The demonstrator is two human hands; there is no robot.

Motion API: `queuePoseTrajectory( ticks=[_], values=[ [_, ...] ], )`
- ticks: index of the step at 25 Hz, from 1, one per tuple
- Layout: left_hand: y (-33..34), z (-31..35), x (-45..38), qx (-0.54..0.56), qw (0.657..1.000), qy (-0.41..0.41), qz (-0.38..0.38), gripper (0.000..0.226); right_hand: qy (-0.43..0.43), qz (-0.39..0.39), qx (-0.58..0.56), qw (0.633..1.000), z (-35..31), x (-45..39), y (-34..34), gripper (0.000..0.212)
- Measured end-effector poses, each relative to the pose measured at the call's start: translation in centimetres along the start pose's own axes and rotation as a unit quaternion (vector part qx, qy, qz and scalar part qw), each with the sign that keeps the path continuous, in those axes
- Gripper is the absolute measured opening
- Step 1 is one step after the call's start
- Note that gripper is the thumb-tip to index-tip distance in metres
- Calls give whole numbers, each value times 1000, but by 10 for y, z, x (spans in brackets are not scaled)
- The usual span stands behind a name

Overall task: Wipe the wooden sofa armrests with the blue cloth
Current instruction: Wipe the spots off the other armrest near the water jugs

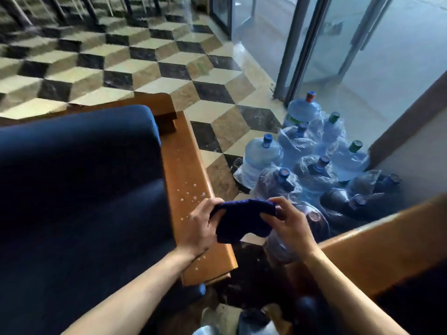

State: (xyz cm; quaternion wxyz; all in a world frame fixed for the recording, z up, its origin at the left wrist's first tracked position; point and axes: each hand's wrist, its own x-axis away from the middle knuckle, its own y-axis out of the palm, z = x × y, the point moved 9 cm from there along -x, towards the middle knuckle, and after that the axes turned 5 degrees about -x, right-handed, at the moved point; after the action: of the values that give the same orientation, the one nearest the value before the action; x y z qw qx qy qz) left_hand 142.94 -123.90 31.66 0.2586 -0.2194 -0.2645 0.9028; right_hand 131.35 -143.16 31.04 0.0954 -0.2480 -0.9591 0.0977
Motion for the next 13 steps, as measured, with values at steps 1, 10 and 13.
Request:
queuePoseTrajectory(
  ticks=[1,10,13],
  values=[
    [-17,-14,11,-5,1000,-22,15,18,-2,-30,3,1000,-2,-1,24,38],
    [-68,-84,91,1,981,-159,109,12,23,-162,62,985,17,-14,131,29],
    [-70,-94,97,-1,971,-195,137,12,25,-183,57,981,25,-21,143,31]
  ],
)
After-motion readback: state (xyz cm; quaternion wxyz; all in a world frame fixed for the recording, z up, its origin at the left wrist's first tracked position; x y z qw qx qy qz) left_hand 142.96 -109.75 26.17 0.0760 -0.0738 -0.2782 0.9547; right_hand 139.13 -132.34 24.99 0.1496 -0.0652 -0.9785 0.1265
